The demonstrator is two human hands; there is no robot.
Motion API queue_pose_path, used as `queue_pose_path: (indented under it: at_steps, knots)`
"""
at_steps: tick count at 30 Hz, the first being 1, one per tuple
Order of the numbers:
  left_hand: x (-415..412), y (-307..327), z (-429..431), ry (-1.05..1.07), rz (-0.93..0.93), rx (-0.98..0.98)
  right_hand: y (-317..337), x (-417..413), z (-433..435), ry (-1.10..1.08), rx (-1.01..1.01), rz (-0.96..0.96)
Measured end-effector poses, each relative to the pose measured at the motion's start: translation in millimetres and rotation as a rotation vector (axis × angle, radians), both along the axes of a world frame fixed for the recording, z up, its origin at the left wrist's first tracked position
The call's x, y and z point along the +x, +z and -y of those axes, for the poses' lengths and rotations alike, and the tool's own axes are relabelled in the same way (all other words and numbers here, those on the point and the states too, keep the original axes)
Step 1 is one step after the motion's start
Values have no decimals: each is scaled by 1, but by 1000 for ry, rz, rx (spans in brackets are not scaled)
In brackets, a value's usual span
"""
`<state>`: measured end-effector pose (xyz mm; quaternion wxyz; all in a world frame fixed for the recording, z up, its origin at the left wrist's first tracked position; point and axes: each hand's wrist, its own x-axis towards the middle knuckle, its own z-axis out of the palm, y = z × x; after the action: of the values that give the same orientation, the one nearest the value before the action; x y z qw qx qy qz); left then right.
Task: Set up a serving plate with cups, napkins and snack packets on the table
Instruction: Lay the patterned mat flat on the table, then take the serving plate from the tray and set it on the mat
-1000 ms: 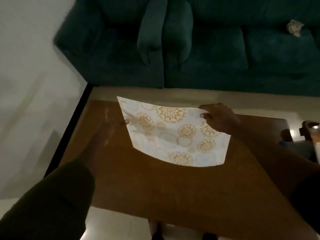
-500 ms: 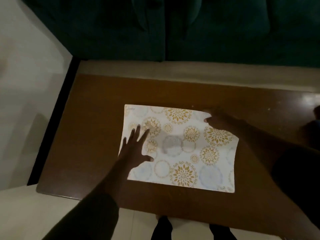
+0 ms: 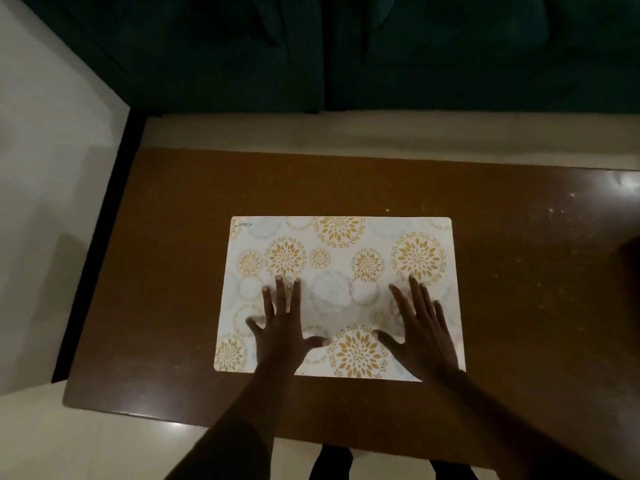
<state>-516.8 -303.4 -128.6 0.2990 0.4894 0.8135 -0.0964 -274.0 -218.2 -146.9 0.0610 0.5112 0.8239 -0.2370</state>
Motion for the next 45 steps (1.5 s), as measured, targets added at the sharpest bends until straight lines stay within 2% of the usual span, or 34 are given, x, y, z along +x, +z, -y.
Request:
queue_pose_path:
  at_steps: [3,11,24,29,34,37,42,45]
  knots:
    - [-2,1,-5,-37,-36,-2,-12,6,3,8,8,69]
    - [-9,2,-12,-76,-29,10,-13,8,9,-20,-6,109]
    - [-7,1,-10,-74,-32,29,-5,12,5,-18,-27,64]
    - [13,21,-46,-155,-139,95,27,49,-30,-163,12,-16]
    - [90,44,-113,-239,-95,216,65,147,-85,-425,-9,-11]
    - [168,50,-157,-329,-29,264,86,225,-107,-514,-18,16]
    - [304,61,-213,-436,101,305,118,339,-122,-576,157,26]
    - [370,67,-235,-413,232,296,128,393,-127,-664,201,-8]
